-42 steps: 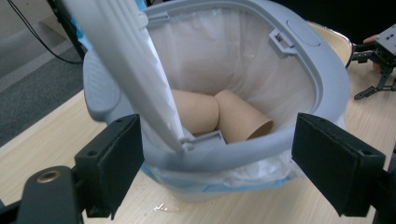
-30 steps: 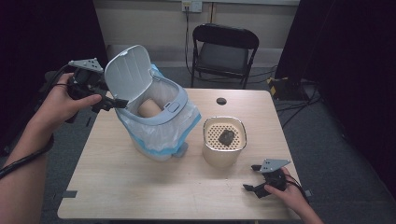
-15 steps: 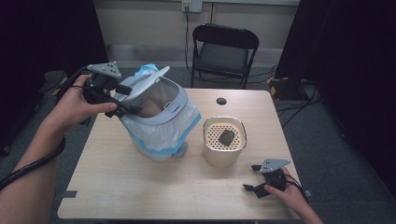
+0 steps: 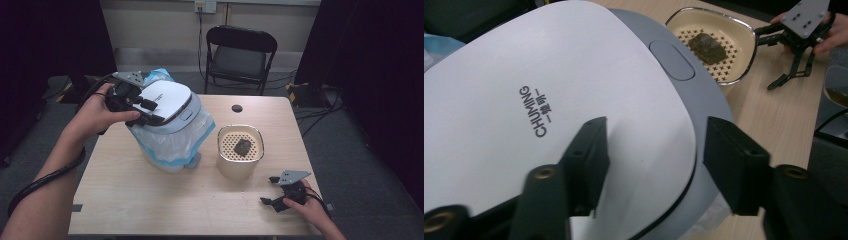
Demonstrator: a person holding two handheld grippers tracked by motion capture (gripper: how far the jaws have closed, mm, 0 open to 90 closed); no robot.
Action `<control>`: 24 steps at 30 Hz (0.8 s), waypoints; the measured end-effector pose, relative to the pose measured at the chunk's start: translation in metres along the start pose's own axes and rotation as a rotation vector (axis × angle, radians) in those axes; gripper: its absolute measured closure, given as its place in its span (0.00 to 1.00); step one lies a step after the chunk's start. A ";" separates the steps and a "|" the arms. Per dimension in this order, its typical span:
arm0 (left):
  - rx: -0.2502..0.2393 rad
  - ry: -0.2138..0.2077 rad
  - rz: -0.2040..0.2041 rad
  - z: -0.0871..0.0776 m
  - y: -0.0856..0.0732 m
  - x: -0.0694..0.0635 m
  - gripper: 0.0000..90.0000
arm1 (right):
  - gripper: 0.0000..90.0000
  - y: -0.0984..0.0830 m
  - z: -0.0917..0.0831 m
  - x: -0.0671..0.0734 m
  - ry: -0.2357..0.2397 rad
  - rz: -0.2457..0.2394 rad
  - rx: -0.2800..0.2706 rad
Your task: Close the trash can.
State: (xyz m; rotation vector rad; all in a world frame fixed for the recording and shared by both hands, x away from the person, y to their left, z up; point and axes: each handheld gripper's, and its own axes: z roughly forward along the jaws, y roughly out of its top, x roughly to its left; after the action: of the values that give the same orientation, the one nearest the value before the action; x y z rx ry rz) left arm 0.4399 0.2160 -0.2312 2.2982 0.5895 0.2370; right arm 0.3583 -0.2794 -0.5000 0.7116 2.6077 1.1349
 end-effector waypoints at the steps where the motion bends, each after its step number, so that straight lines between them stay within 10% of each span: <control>1: 0.004 0.000 -0.008 0.001 0.000 0.001 0.54 | 0.14 0.000 0.000 0.000 0.000 0.000 0.000; 24: -0.044 0.086 -0.074 0.019 0.007 0.006 0.75 | 0.14 0.000 0.000 0.000 0.000 -0.002 -0.001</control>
State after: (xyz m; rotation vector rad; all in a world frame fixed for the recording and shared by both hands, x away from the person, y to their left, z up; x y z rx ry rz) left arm 0.4538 0.2025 -0.2400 2.2278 0.7050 0.3119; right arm 0.3583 -0.2793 -0.5001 0.7093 2.6073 1.1356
